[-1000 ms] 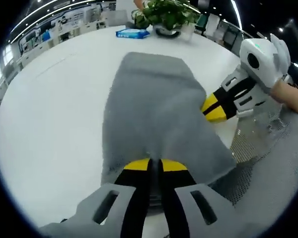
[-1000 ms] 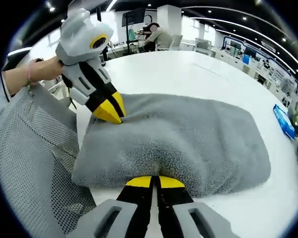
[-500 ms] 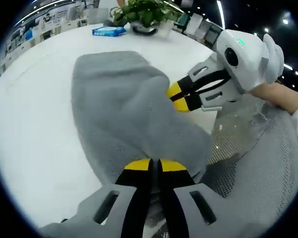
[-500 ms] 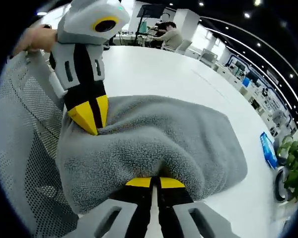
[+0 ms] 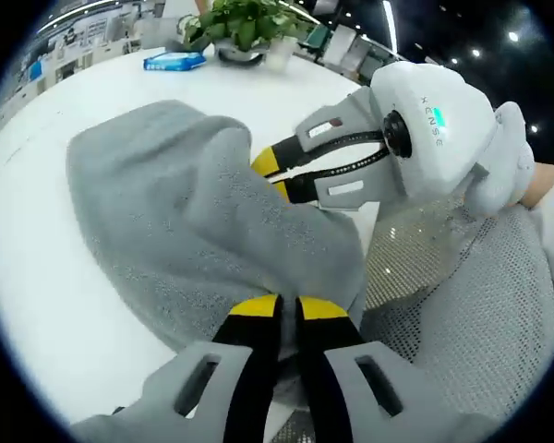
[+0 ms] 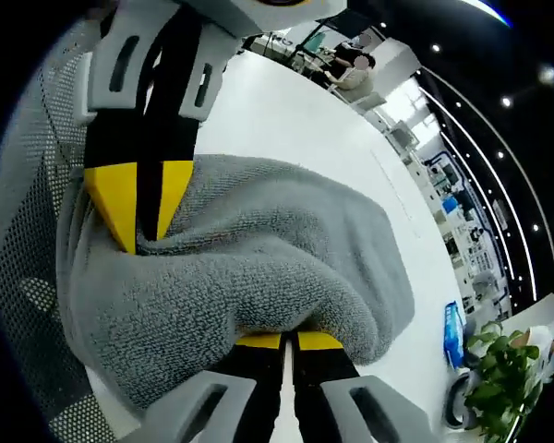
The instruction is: Open the folded towel by lifting each exposed corner and separating the folded layers until the towel lies flat within the target outline without major curled edges
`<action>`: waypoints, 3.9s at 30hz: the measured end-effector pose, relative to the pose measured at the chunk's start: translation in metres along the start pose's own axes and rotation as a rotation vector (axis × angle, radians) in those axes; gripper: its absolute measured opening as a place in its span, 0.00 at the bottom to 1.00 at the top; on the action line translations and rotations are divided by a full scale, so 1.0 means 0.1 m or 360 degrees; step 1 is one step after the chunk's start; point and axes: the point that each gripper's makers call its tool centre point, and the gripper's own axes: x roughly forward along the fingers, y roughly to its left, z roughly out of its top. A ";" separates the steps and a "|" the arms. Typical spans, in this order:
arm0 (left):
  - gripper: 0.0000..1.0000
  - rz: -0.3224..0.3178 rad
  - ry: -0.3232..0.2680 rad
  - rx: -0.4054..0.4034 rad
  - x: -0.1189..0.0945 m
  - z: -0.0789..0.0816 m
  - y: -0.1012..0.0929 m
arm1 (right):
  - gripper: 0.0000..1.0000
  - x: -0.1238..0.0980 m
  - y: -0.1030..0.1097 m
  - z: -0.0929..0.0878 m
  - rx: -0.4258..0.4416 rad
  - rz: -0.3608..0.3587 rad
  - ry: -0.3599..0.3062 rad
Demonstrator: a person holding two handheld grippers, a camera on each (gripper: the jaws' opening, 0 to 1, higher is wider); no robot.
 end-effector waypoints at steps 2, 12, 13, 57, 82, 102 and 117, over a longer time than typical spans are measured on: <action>0.06 -0.0007 -0.0003 -0.0012 0.00 0.00 0.00 | 0.00 0.00 -0.01 -0.01 0.0019 -0.0010 -0.0009; 0.06 -0.0008 -0.0090 -0.0019 -0.11 0.10 0.05 | 0.00 -0.06 -0.04 -0.06 0.0466 0.0100 -0.0019; 0.07 -0.0002 -0.0117 -0.0033 -0.13 0.13 0.07 | 0.00 -0.08 -0.06 -0.06 0.0522 0.0103 -0.0026; 0.03 0.0630 -0.0338 0.0091 -0.49 0.41 0.77 | 0.17 -0.31 -0.15 0.57 0.1522 0.0361 -0.0534; 0.04 0.0798 -0.0054 0.1238 -0.21 0.52 0.39 | 0.09 -0.06 -0.17 0.68 0.2238 0.0557 -0.0583; 0.06 0.0726 -0.0436 0.0760 -0.49 0.76 0.51 | 0.00 -0.15 -0.42 0.29 0.2267 0.0359 -0.0520; 0.01 0.0735 0.0084 0.0597 -0.23 0.13 0.79 | 0.00 -0.30 -0.55 -0.37 0.1965 0.0039 -0.0217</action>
